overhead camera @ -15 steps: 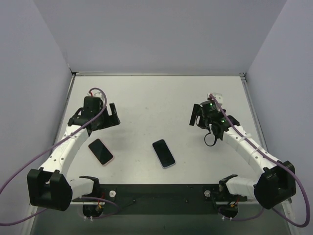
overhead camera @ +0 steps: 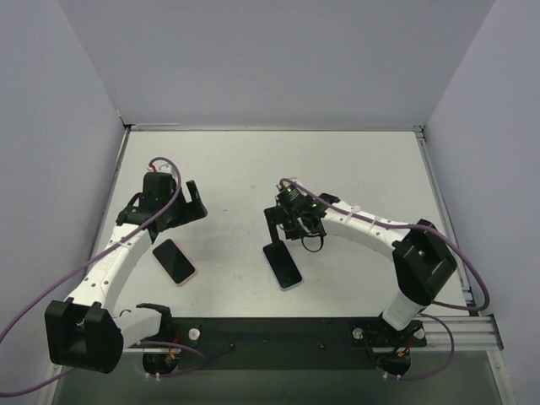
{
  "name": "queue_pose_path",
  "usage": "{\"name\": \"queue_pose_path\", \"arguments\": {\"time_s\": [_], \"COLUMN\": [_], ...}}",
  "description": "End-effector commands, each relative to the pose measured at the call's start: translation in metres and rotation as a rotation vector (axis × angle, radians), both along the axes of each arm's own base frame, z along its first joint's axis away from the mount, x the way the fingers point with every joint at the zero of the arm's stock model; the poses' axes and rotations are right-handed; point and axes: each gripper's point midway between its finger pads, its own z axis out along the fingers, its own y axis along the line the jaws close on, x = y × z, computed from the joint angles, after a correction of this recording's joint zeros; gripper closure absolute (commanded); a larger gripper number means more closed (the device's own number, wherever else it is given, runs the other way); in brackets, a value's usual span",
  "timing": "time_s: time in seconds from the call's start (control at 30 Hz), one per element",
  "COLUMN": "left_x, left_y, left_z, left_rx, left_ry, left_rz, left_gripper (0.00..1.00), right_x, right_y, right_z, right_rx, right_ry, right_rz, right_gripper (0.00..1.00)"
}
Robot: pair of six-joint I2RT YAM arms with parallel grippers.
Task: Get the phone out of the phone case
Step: Pick up the phone at the center of the board.
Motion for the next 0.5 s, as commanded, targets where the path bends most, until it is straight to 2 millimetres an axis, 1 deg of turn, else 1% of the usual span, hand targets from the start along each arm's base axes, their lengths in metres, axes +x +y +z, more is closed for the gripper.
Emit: {"name": "queue_pose_path", "arguments": {"time_s": [0.0,0.03,0.1,0.17,0.2,0.23,0.3,0.33,0.47], "left_x": [0.007,0.011,0.009,0.010,0.011,0.011,0.012,0.013,0.014], "left_y": [0.004,0.003,0.005,0.004,0.004,0.003,0.000,0.000,-0.001], "left_z": [0.017,0.020,0.023,0.029,0.032,0.034,0.034,0.033,0.020], "left_rx": [-0.019,-0.026,-0.039,-0.050,-0.055,-0.058,-0.061,-0.060,-0.047], "left_ry": [-0.050,-0.080,-0.115,-0.143,-0.148,-0.145,-0.122,-0.114,-0.057], "left_rz": [0.056,0.059,0.072,0.077,0.078,0.077,0.065,0.062,0.058], "left_gripper": [0.03,0.03,0.03,0.03,0.03,0.02,0.03,0.03,0.03], "right_x": [-0.030,-0.038,-0.052,-0.059,-0.062,-0.068,-0.073,-0.079,-0.089], "right_y": [0.009,0.015,0.016,0.014,0.016,0.012,0.013,0.014,0.019], "right_z": [-0.014,-0.017,-0.028,-0.033,-0.032,-0.038,-0.041,-0.045,-0.051], "right_rx": [-0.032,-0.008,0.000,0.008,0.020,0.008,0.017,0.009,-0.022], "right_ry": [0.087,0.117,0.150,0.162,0.159,0.170,0.172,0.180,0.168], "right_rz": [0.046,0.051,0.066,0.057,0.060,0.060,0.056,0.066,0.090], "right_gripper": [0.00,0.00,0.00,0.00,0.00,0.00,0.00,0.00,0.00]}}
